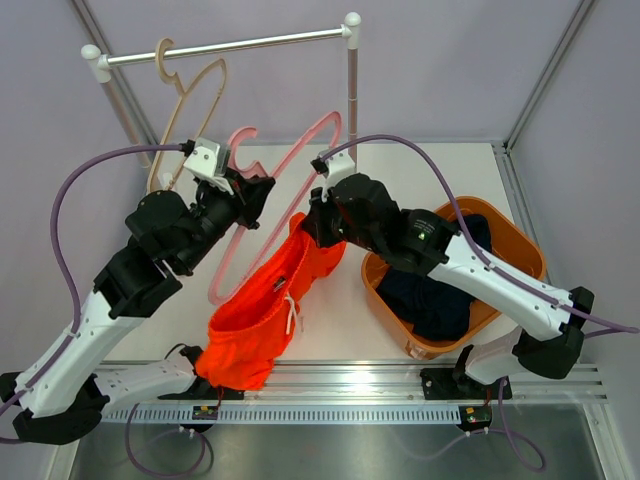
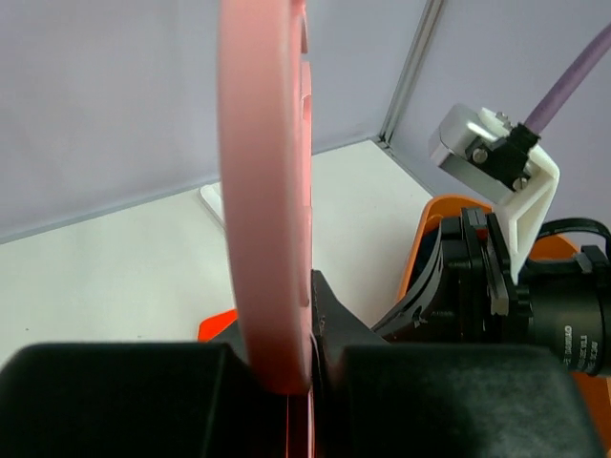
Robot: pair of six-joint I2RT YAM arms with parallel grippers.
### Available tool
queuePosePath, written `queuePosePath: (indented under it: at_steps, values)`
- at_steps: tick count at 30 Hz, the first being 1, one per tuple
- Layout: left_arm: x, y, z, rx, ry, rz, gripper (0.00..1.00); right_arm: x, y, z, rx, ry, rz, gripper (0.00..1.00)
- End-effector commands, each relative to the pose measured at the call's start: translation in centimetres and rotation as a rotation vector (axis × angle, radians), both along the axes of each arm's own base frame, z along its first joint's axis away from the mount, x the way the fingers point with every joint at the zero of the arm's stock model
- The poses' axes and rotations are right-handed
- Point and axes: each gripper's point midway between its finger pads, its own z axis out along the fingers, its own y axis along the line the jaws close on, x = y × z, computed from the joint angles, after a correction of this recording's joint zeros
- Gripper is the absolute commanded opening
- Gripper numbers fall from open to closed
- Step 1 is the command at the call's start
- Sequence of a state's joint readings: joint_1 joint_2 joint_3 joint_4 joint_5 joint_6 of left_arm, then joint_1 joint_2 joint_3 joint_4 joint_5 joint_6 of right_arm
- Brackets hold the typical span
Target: Remove the shorts from the hanger
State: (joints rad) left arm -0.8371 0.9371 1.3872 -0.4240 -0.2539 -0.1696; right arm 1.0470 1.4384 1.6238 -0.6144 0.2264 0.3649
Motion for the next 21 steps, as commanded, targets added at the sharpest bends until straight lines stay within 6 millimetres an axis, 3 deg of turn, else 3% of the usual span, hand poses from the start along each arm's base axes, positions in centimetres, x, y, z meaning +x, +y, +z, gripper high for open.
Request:
queuePosePath:
  at_steps: [1,4,7,10,11,13,14,16,17,19,20,21]
  values:
    - [0.3,1.4,4.6,-0.141,-0.114,0.07,0.0,0.5,0.2,3.8,0.057,-0.083,0.001,0.0]
    - [0.4,2.0,5.4,-0.16,-0.14,0.098,0.0,0.7,0.3,3.7,0.042,-0.087,-0.003,0.0]
    - [1.0,2.7,4.9,-0.123,-0.124,0.15,0.0,1.7,-1.4,5.2,0.004,-0.137,-0.079,0.0]
    - [1.1,3.4,3.9,-0.087,-0.103,0.183,0.0,2.9,-5.5,10.2,-0.018,-0.267,-0.213,0.0]
    - [1.1,3.6,3.5,-0.081,-0.098,0.189,0.0,3.0,-8.4,14.1,-0.002,-0.345,-0.296,0.0]
    - [1.0,3.8,2.9,-0.071,-0.092,0.195,0.0,2.5,-11.5,18.6,0.055,-0.425,-0.361,0.0]
    - [0.9,4.0,2.4,-0.062,-0.084,0.199,0.0,1.5,-14.7,22.9,0.133,-0.504,-0.415,0.0]
    - [1.0,4.1,1.8,-0.043,-0.073,0.202,0.0,0.3,-18.3,26.5,0.2,-0.581,-0.475,0.0]
    - [0.9,4.2,1.3,-0.029,-0.065,0.205,0.0,-1.0,-21.6,29.2,0.262,-0.639,-0.525,0.0]
    - [0.9,4.3,0.8,-0.02,-0.056,0.209,0.0,-2.0,-25.7,30.8,0.301,-0.673,-0.631,0.0]
    - [0.9,4.3,0.5,-0.015,-0.052,0.209,0.0,-3.1,-28.8,31.6,0.345,-0.7,-0.693,0.0]
    - [0.9,4.4,0.3,-0.009,-0.05,0.208,0.0,-3.7,-30.1,31.9,0.372,-0.712,-0.713,0.0]
